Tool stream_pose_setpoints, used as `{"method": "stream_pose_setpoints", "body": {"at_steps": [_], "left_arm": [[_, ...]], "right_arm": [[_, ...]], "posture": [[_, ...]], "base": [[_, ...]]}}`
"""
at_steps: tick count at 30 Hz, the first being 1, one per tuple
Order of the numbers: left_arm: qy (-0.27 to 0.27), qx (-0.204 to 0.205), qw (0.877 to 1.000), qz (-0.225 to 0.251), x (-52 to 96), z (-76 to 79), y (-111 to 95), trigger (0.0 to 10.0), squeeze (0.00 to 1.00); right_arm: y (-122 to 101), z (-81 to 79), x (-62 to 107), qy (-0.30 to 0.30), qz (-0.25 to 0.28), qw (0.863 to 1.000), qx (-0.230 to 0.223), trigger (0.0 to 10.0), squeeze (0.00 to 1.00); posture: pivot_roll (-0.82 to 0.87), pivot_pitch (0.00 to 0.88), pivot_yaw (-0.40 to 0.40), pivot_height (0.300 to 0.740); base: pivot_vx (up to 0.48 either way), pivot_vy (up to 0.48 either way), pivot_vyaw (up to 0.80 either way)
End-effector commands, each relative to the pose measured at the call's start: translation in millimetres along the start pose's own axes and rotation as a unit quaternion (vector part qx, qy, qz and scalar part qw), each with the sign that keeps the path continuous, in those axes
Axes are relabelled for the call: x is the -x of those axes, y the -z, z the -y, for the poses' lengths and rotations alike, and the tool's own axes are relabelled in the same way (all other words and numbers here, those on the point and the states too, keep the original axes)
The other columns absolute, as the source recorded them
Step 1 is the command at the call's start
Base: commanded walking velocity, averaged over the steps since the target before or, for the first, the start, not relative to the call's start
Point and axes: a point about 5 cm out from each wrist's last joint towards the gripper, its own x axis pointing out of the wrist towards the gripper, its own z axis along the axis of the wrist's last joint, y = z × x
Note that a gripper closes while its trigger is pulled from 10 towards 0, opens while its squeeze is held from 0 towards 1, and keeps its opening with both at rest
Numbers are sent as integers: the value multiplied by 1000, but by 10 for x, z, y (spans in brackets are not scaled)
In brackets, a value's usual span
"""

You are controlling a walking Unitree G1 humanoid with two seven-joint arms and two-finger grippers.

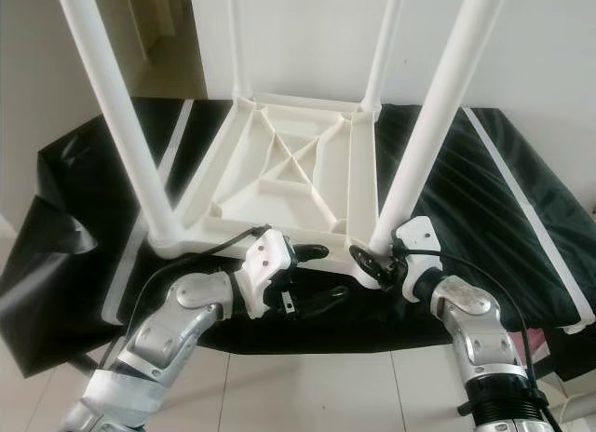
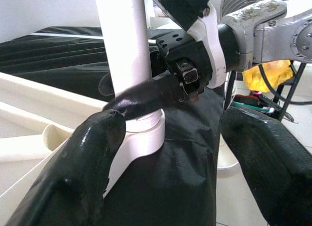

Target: Building children table

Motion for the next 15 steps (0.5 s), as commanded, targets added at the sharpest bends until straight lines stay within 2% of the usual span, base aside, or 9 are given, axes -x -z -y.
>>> {"method": "stream_pose_setpoints", "body": {"at_steps": [1, 12, 13, 14, 15], "left_arm": [[-2, -4, 1000, 6, -7, -12, -21, 10000, 0], [0, -4, 1000, 9, -26, -10, -31, 10000, 0], [0, -5, 1000, 10, -28, -11, -32, 10000, 0], [0, -5, 1000, 10, -30, -12, -32, 10000, 0], [-1, -5, 1000, 10, -33, -14, -33, 10000, 0]], "right_arm": [[111, -57, -7, -24, -30, 999, 11, 0, 0], [157, -23, 32, -22, -31, 999, -3, 0, 0], [157, -21, 33, -17, -30, 999, -7, 4784, 0], [156, -20, 33, -11, -27, 999, -11, 4784, 0], [146, -26, 30, -3, -22, 1000, -15, 10000, 0]], "posture": [[-42, 0, -24, 740], [-53, 0, -23, 740], [-54, 0, -25, 740], [-54, 0, -25, 740], [-58, 0, -30, 740]], "base": [[0, 0, 0], [0, 0, 0], [0, 0, 0], [0, 0, 0], [0, 0, 0]]}}
